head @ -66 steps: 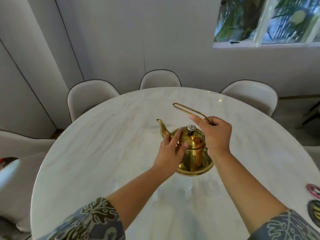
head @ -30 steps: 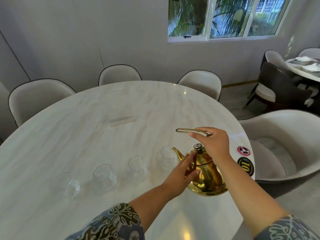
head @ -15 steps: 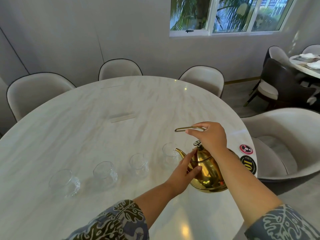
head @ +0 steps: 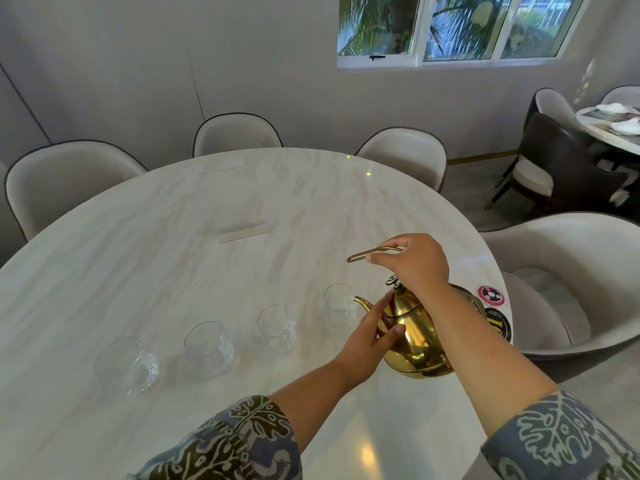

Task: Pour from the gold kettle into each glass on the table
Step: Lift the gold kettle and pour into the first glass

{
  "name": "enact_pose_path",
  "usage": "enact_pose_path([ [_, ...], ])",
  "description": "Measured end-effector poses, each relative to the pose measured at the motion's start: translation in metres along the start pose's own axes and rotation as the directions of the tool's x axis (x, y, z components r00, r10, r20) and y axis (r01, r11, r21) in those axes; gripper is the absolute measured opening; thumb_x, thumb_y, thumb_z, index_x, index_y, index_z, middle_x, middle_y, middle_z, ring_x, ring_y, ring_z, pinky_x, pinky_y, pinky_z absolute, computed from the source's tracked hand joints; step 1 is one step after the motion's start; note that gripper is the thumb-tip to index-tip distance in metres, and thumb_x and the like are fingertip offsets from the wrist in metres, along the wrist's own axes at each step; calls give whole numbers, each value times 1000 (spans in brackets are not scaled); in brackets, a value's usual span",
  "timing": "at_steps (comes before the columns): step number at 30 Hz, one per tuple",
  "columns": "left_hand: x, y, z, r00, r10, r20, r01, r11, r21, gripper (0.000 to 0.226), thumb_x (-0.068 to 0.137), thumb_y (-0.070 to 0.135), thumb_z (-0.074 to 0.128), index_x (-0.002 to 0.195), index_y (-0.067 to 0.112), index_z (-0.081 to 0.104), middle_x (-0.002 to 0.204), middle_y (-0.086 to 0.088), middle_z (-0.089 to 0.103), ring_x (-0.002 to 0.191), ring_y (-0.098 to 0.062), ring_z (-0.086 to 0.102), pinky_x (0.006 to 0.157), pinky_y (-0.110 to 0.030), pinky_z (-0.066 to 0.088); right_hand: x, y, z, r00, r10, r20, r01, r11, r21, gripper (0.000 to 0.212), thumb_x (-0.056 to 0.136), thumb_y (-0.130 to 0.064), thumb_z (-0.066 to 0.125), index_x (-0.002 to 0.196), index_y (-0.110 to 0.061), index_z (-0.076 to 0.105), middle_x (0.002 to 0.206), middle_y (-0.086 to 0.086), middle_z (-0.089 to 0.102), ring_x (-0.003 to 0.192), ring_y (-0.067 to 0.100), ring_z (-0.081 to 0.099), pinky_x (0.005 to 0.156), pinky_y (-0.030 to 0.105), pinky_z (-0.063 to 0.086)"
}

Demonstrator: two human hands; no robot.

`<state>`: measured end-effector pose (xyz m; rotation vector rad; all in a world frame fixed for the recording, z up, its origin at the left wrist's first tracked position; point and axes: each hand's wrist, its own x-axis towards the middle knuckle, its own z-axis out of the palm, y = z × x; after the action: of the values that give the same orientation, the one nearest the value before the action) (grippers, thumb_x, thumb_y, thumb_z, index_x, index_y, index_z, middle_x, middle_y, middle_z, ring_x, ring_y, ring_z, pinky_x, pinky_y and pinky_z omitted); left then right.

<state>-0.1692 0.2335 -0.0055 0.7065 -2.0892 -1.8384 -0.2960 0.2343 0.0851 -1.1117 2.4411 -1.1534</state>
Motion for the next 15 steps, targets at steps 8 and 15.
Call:
enact_pose_path([
  [8, -2, 4, 0, 1000, -1, -14, 0, 1000, -28, 56, 97, 37, 44, 145, 39, 17, 145, 2, 41, 129, -18, 46, 106, -30, 40, 0, -7, -1, 1000, -4, 21, 5, 999, -45, 32, 70, -44, 79, 96, -25, 75, 106, -4, 72, 86, 10, 61, 69, 25, 49],
  [15, -6, 12, -1, 1000, -3, -26, 2, 999, -45, 55, 98, 33, 44, 146, 36, 17, 147, 2, 37, 121, -10, 47, 102, -25, 37, -1, -16, -2, 999, -24, 48, 28, 996, -84, 33, 72, -43, 78, 97, -22, 75, 106, -3, 72, 80, 8, 55, 71, 26, 49],
])
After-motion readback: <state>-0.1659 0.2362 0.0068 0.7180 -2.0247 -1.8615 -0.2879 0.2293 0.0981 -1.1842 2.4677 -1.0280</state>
